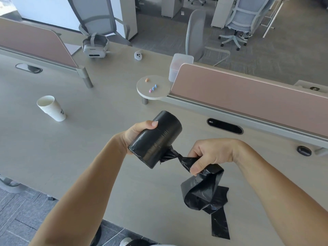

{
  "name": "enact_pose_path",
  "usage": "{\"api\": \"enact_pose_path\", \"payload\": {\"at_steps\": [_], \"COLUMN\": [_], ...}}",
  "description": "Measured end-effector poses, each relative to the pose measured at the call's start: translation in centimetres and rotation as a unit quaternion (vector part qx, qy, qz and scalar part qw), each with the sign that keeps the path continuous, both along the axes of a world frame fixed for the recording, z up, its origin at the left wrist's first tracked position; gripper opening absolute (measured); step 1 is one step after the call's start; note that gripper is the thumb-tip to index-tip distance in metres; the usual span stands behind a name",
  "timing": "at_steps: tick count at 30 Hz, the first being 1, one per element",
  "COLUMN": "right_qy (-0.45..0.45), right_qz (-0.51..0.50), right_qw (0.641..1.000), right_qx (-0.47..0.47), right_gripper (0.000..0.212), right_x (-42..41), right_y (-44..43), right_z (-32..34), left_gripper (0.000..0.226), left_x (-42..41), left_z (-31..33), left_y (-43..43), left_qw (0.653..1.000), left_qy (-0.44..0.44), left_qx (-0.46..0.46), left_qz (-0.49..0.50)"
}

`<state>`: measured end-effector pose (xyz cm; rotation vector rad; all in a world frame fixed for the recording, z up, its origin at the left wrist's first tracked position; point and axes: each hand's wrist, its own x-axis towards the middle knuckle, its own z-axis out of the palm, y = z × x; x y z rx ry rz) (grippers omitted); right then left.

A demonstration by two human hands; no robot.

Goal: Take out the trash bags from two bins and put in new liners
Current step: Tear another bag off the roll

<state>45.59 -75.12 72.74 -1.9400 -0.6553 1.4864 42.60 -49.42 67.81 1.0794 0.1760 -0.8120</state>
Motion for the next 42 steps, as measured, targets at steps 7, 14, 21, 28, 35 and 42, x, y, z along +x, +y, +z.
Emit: {"api": "enact_pose_path", "payload": {"at_steps": [7, 14, 21, 28, 35, 42], "right_qy": [0.023, 0.042, 0.033, -0.03, 0.067, -0.056], "right_qz": [0.005, -0.006, -0.053, -0.161, -0.234, -0.12], "right_qw": [1.0, 0.998, 0.997, 0.979, 0.954, 0.987], "right_qx": [0.016, 0.035, 0.035, 0.119, 0.177, 0.093], "right_gripper": [0.018, 0.01, 0.077, 0.028, 0.044, 0.032], "right_x": [-0.2, -0.1, 0.0, -0.5, 0.3, 0.3], "right_y": [-1.3, -2.8, -3.3, -2.5, -2.4, -2.0], "right_z": [-0.3, -0.7, -1.4, -4.4, -5.0, -3.9], "left_gripper": [0.082, 0.073, 0.076, 0.077, 0.081, 0.074], "left_x": [1.2, 1.4, 2.1, 2.2, 2.5, 3.0], "left_z": [0.2, 0.6, 0.3, 0.4, -0.7, 0.3], "left_y": [-0.6, -1.1, -1.8, -2.9, -2.6, -2.9], "left_qw": [0.998, 0.995, 0.995, 0.996, 0.999, 0.994], "left_qy": [0.0, -0.012, -0.013, -0.027, -0.016, -0.005], "left_qx": [-0.007, -0.019, -0.028, -0.016, -0.029, 0.012], "left_qz": [-0.066, -0.097, -0.093, -0.085, -0.03, -0.108]}}
